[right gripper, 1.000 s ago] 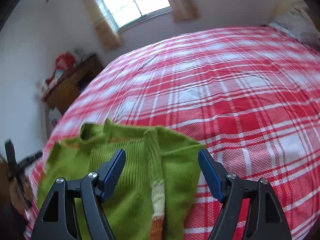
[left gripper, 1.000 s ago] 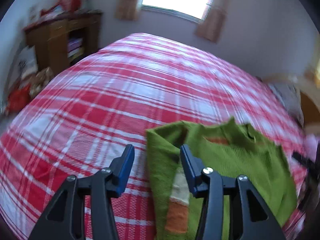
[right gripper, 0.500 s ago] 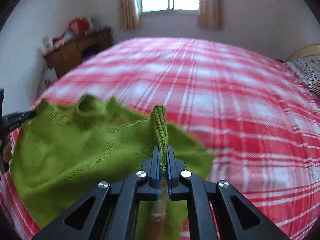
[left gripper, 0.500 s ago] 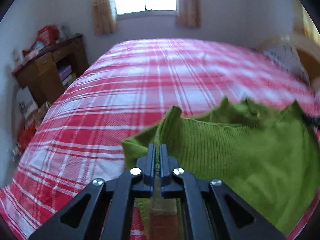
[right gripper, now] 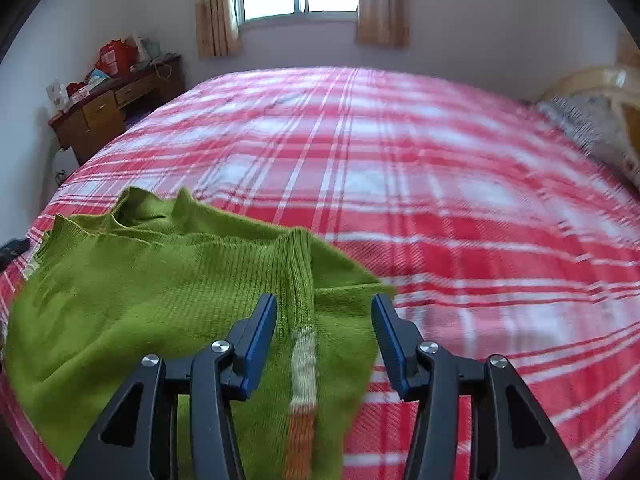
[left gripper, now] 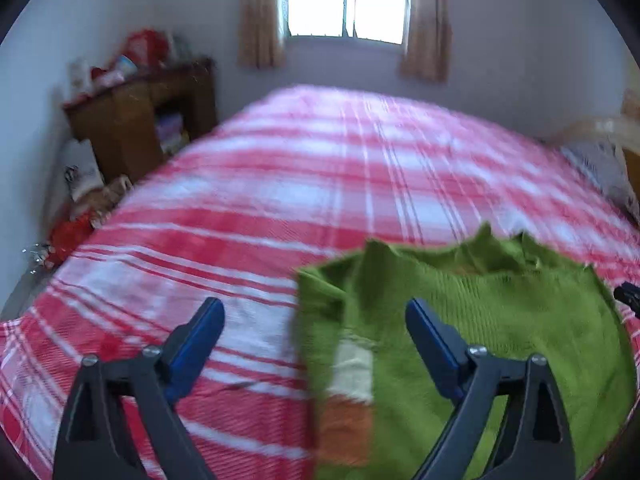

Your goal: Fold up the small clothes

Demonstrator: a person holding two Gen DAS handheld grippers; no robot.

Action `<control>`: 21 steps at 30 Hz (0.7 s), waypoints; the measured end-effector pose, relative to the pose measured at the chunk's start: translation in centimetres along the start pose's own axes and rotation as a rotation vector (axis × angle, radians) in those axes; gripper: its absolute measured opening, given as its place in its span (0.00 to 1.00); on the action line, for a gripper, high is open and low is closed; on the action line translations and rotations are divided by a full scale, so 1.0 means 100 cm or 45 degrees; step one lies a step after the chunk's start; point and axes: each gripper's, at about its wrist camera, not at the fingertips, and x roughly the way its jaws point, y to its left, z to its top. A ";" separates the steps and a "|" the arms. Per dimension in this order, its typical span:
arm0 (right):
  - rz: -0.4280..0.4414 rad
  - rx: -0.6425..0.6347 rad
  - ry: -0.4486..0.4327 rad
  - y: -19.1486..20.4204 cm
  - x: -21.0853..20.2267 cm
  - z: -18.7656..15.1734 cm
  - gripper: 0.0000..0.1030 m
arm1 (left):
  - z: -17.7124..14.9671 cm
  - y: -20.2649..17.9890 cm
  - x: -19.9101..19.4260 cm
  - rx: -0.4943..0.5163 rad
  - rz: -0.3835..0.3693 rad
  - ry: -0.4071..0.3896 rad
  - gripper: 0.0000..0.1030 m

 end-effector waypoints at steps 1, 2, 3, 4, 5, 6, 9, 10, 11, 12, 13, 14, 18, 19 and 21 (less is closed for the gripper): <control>0.023 -0.002 -0.022 0.003 -0.008 0.000 0.49 | -0.002 0.006 -0.006 -0.001 -0.009 -0.004 0.91; 0.071 -0.007 -0.033 0.009 -0.014 0.001 0.49 | -0.004 0.011 -0.008 -0.003 -0.010 0.004 0.91; 0.158 -0.032 -0.027 0.023 -0.020 0.001 0.49 | -0.010 0.016 -0.011 -0.009 -0.004 0.014 0.91; 0.222 -0.070 -0.013 0.038 -0.022 0.000 0.49 | -0.015 0.019 -0.013 -0.016 0.005 0.025 0.92; 0.275 -0.110 0.008 0.054 -0.022 -0.002 0.49 | -0.020 0.020 -0.011 -0.018 0.006 0.045 0.92; 0.330 -0.144 0.035 0.070 -0.021 -0.004 0.49 | -0.026 0.019 -0.009 -0.014 0.002 0.071 0.92; 0.421 -0.214 0.115 0.114 -0.012 -0.013 0.49 | -0.041 0.015 -0.001 -0.009 0.010 0.117 0.92; 0.403 -0.237 0.132 0.123 -0.007 -0.016 0.49 | -0.045 0.015 0.003 -0.016 0.000 0.141 0.93; 0.390 -0.255 0.163 0.132 0.002 -0.018 0.49 | -0.048 0.015 0.004 -0.022 -0.008 0.154 0.93; 0.372 -0.260 0.206 0.136 0.012 -0.021 0.49 | -0.049 0.017 0.005 -0.039 -0.018 0.159 0.94; 0.332 -0.246 0.251 0.139 0.025 -0.022 0.49 | -0.049 0.020 0.006 -0.066 -0.032 0.157 0.97; 0.322 -0.231 0.230 0.139 0.028 -0.020 0.49 | -0.050 0.023 0.007 -0.086 -0.039 0.160 0.99; 0.261 -0.176 0.250 0.140 0.046 0.000 0.49 | -0.053 0.041 0.008 -0.220 -0.138 0.157 0.99; 0.238 -0.180 0.266 0.143 0.052 0.004 0.49 | -0.054 0.044 0.006 -0.238 -0.152 0.142 0.99; 0.196 -0.197 0.266 0.147 0.060 0.013 0.50 | -0.056 0.051 0.002 -0.290 -0.166 0.111 0.99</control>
